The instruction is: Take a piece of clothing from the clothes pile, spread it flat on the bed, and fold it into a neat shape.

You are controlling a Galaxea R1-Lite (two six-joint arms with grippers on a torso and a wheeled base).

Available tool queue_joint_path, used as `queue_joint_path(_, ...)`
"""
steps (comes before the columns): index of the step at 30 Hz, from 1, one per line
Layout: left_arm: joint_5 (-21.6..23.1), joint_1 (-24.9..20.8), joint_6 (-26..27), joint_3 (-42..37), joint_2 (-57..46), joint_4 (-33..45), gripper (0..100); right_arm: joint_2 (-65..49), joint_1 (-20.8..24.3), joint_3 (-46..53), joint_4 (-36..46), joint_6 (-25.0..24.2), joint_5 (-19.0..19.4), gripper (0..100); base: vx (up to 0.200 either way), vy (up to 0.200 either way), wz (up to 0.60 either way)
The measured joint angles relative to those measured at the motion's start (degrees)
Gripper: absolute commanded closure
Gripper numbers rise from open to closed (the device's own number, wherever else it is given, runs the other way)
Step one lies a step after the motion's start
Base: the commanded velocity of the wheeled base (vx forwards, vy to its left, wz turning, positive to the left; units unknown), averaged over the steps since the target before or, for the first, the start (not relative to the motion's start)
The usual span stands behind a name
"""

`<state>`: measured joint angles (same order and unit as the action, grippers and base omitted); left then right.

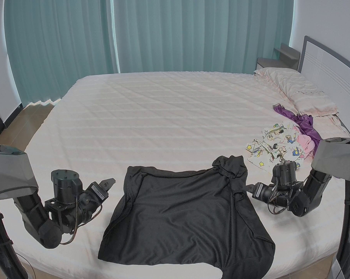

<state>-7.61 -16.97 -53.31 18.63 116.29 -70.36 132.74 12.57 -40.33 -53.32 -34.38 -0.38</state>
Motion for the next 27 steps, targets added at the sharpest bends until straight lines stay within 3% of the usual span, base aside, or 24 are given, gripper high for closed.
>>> queue_joint_path(6,2.1,-1.8,-2.4,-8.4,-4.2,-3.7,0,-3.4,2.5,12.5,-5.0,6.2,-2.4,0,0.0,0.0,0.0)
queue_joint_path(15,7.5,-2.6,-4.3,-12.5,-2.5,-4.7,0,-4.8,3.8,24.6,-16.6,8.3,-3.6,0,0.0,0.0,0.0)
queue_joint_path(27,7.6,-3.4,4.5,-17.4,6.5,-3.7,0,-3.1,4.1,29.5,-21.2,9.7,-3.9,0,0.0,0.0,0.0)
